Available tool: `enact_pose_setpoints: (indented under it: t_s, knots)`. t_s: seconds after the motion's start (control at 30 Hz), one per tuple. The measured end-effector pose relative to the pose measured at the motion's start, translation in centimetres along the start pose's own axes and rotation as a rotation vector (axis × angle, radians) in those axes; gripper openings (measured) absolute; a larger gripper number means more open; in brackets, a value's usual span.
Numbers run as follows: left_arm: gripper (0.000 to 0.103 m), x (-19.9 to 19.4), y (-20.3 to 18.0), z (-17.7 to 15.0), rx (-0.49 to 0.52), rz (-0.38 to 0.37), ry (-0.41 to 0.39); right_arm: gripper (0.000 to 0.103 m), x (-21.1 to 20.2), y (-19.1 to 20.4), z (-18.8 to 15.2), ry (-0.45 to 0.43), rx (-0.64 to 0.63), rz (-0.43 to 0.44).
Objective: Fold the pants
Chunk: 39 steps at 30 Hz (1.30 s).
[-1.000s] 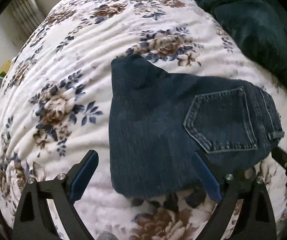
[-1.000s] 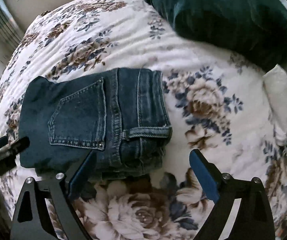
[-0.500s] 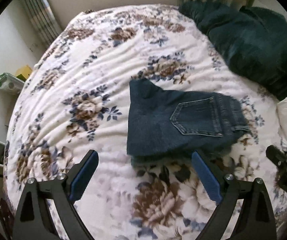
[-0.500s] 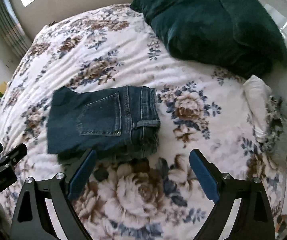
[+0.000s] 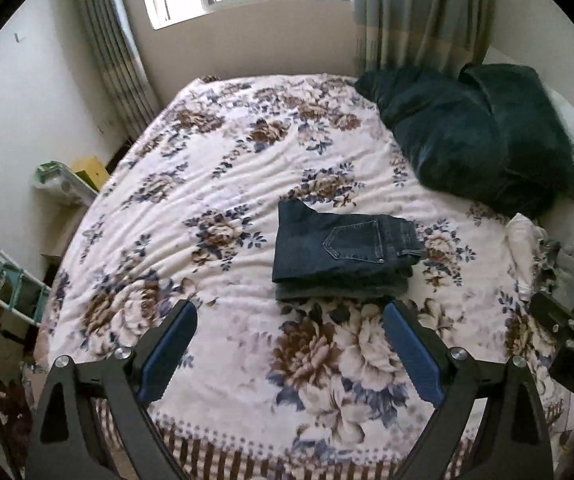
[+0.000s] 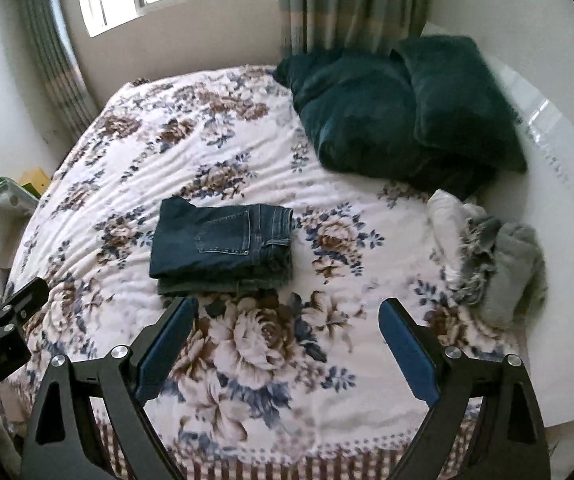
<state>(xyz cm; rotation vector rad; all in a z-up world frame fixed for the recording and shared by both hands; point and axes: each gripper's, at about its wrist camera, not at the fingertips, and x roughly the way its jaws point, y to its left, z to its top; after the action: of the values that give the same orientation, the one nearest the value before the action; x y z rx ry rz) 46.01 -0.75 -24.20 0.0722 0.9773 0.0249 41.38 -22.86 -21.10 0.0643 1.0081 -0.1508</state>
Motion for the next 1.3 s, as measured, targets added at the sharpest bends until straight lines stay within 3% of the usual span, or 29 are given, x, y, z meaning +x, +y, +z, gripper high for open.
enact_pose_setpoints:
  t_s: [0.43,0.73,1.0,1.1,1.3]
  knots:
    - [0.096,-17.7,0.1,-4.2,-0.043,-0.031,-0.118,0.096,-20.7,-3.4,-4.7,-0.118,-0.058,0.020]
    - [0.096,-24.9,1.6,-5.4,-0.011,-0.031,-0.187,0.096,-31.3,-2.9,-6.9,-0.208,-0.072,0.038]
    - [0.096,-26.1,2.5,-6.0,-0.032,-0.044,-0.205,0.098,-35.3,-2.4,-7.3,-0.250,-0.073,0.048]
    - [0.103,-25.6,2.5,-5.7,-0.041,-0.049,-0.204,0.098,-34.8,-2.5,-6.7,-0.256,-0.067,0.043]
    - [0.103,-24.3,2.0,-4.5,-0.028,-0.017,-0.208,0.100,-32.1,-2.4,-4.8,-0.239,-0.059,0.040]
